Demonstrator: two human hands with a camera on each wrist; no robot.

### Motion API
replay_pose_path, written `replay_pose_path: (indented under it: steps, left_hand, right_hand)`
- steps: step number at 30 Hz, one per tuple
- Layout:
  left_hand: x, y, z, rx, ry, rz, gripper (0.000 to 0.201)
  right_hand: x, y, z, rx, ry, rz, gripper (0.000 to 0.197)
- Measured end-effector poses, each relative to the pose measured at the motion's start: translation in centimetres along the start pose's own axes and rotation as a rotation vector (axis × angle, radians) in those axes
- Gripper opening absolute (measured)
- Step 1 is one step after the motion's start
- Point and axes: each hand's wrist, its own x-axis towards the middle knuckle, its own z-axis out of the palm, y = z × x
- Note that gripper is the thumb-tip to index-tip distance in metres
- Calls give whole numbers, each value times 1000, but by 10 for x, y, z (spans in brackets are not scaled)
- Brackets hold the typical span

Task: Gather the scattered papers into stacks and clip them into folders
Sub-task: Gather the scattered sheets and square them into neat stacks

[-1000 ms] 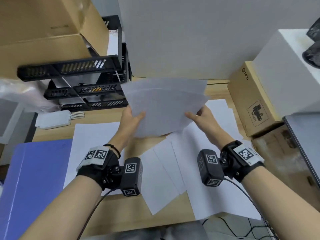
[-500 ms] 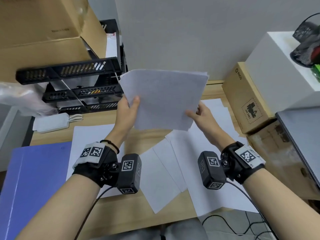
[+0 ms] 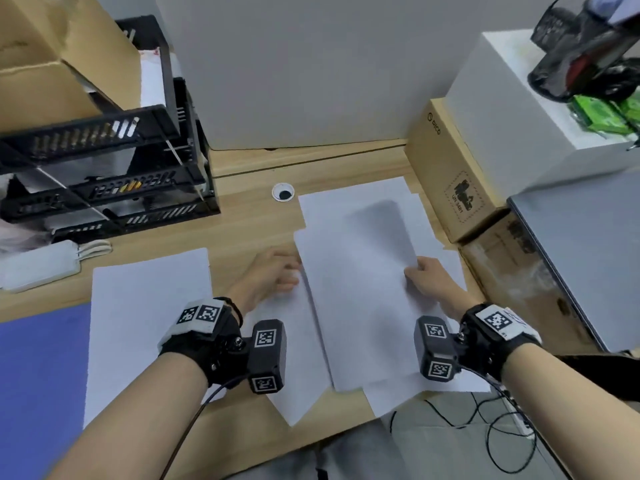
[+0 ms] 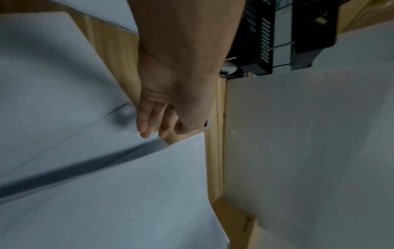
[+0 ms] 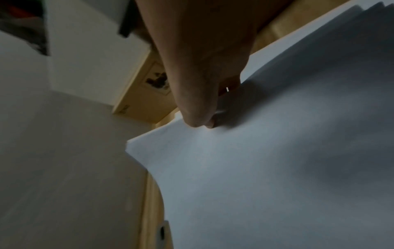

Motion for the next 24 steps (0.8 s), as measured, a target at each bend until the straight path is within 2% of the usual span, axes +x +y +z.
replay_pose_path:
  steps: [4,7,9,12,14,16,19,22,24]
  left_hand:
    - [2,-34,14,-8,-50,-218,9]
    - [3,-40,24,18,-102,-282,5]
    - [8,-41,30,-9,-123,-285,2]
    - [14,-41,38,-44,-149,-261,12]
    - [20,-46,41,-9,-130,-248,9]
    - [25,-54,42,9,-94,-243,28]
    - [29,-57,43,-6,-59,-217,35]
    - [35,-48,45,-6,-7,-161,30]
    - [42,-41,45,8,46,-92,28]
  right_hand:
    - [1,46,3,-47,24,184,17]
    - [8,58,6,-58,31,229,16]
    - [15,64,10,-38,2,243,21]
    - [21,70,18,12,-34,272,30]
    - [13,62,23,52,-66,286,39]
    - [12,63,28,84,-62,290,46]
    - [15,64,28,138,-24,245,34]
    - [14,59,16,205,-184,151,4]
    - [12,56,5,240,-172,116,13]
